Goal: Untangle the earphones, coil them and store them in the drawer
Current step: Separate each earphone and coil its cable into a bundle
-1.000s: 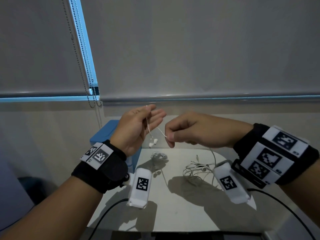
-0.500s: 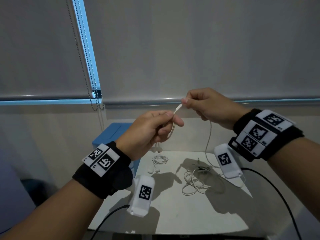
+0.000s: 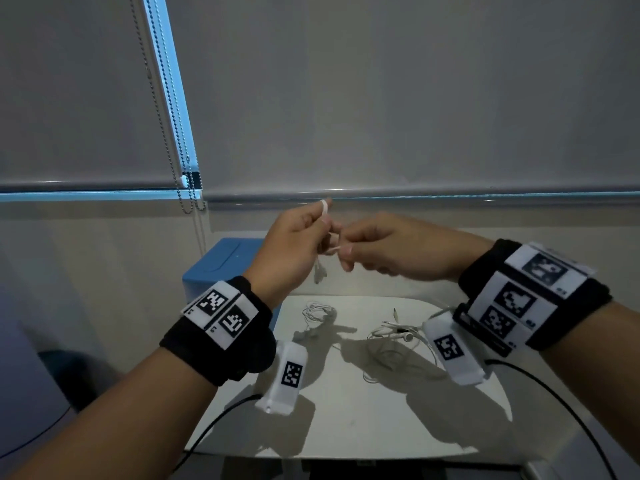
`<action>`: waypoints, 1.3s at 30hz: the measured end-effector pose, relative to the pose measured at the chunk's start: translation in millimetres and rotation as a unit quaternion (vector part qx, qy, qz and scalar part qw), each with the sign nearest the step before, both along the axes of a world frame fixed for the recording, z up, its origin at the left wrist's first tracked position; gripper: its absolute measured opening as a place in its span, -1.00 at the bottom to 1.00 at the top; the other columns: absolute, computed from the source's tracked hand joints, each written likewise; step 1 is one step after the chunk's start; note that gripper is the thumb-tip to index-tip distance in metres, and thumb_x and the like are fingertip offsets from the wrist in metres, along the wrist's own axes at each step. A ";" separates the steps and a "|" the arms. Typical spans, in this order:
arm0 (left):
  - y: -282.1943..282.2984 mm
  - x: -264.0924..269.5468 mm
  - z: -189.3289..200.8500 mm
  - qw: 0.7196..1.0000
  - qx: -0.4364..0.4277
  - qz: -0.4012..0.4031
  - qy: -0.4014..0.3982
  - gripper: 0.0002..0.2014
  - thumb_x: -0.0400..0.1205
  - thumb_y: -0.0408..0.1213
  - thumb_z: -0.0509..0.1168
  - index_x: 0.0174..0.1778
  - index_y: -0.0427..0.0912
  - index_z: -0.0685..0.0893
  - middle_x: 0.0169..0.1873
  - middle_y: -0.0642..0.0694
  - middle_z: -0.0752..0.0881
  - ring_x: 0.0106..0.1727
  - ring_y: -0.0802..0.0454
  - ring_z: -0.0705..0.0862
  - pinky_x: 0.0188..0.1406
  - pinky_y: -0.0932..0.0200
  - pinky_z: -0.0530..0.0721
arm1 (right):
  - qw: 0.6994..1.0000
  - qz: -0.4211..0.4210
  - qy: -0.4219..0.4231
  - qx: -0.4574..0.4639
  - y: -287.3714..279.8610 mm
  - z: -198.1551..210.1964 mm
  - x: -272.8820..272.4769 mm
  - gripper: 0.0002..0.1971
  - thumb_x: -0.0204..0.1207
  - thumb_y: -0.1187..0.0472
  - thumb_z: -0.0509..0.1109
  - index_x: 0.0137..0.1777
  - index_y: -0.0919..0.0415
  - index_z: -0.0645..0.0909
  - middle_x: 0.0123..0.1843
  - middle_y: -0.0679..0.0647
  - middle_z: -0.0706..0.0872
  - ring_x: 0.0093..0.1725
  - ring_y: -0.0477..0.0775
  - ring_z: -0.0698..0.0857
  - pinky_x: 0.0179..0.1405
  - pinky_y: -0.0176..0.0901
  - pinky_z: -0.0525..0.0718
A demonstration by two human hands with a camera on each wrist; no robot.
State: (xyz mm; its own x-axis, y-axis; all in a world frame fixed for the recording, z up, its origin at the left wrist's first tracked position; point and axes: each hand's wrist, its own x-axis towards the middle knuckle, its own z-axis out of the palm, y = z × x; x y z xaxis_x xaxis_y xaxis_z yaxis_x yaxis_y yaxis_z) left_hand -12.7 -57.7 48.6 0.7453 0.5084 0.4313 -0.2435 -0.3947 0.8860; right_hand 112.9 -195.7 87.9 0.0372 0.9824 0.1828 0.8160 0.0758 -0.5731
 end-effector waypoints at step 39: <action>-10.0 -12.6 18.5 0.983 -0.120 -0.095 -0.100 -0.64 0.86 -0.35 0.09 0.54 -0.41 0.48 -0.05 -0.22 0.89 -0.03 0.00 0.88 -0.04 0.25 0.78 | 0.997 -0.049 0.041 0.053 10.5 -25.7 13.2 -0.72 0.79 0.16 0.26 -0.17 0.13 0.65 -0.44 -0.27 0.52 -0.44 -0.29 0.46 -0.28 -0.25 0.42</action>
